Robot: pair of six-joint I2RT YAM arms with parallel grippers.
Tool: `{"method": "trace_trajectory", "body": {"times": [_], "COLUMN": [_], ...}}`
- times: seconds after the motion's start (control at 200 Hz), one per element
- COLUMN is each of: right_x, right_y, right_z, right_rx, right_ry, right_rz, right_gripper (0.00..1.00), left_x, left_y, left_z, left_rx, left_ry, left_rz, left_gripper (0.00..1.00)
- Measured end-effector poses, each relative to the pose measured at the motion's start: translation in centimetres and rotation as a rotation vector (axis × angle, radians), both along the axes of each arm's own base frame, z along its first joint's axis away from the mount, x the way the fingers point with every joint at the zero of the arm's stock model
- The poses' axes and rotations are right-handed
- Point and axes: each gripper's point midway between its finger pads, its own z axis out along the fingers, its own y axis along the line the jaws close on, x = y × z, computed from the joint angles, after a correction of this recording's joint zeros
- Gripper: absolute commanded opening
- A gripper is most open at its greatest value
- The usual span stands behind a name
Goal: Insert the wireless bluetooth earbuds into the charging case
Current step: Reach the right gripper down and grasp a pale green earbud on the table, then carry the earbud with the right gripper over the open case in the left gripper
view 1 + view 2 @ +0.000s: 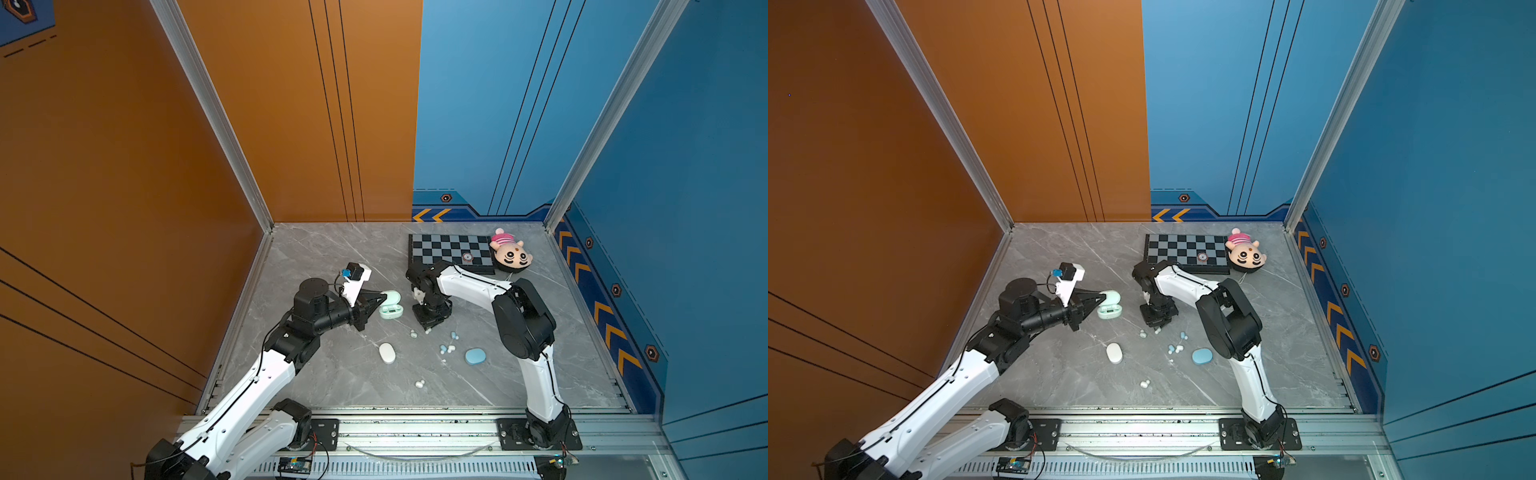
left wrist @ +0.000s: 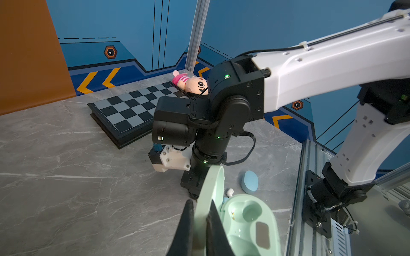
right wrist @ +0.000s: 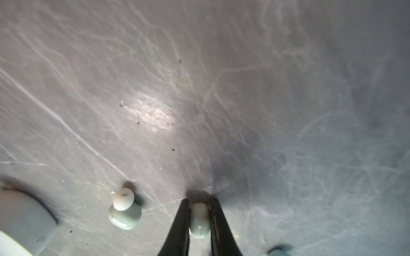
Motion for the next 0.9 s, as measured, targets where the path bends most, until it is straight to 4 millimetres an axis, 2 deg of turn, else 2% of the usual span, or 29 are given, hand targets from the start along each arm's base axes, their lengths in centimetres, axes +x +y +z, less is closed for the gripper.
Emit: {"method": "trace_trajectory", "body": {"times": [0.1, 0.2, 0.335, 0.531, 0.686, 0.901], "right_x": [0.2, 0.8, 2.2, 3.8, 3.2, 2.2], "right_y": [-0.1, -0.3, -1.0, -1.9, -1.5, 0.1], "right_z": [0.3, 1.9, 5.9, 11.8, 15.5, 19.1], "right_rx": [0.012, 0.052, 0.145, 0.285, 0.388, 0.501], "right_ry": [0.001, -0.018, -0.073, -0.163, -0.196, -0.213], "right_rz": [-0.013, -0.043, -0.109, -0.171, -0.167, -0.125], "right_gripper": [0.14, 0.14, 0.14, 0.14, 0.15, 0.16], "left_x": [0.1, 0.4, 1.2, 3.8, 5.4, 6.5], "left_y": [-0.3, -0.8, -1.6, -2.0, -2.4, -3.4], "left_z": [-0.2, -0.6, -1.5, -3.8, -4.8, -3.8], "left_rx": [0.011, 0.042, 0.079, 0.140, 0.176, 0.179], "left_ry": [-0.009, -0.035, -0.081, -0.117, -0.136, -0.189], "left_rz": [-0.004, -0.004, 0.015, 0.092, 0.117, 0.106], "left_gripper": [0.00, 0.00, 0.00, 0.00, 0.00, 0.00]}}
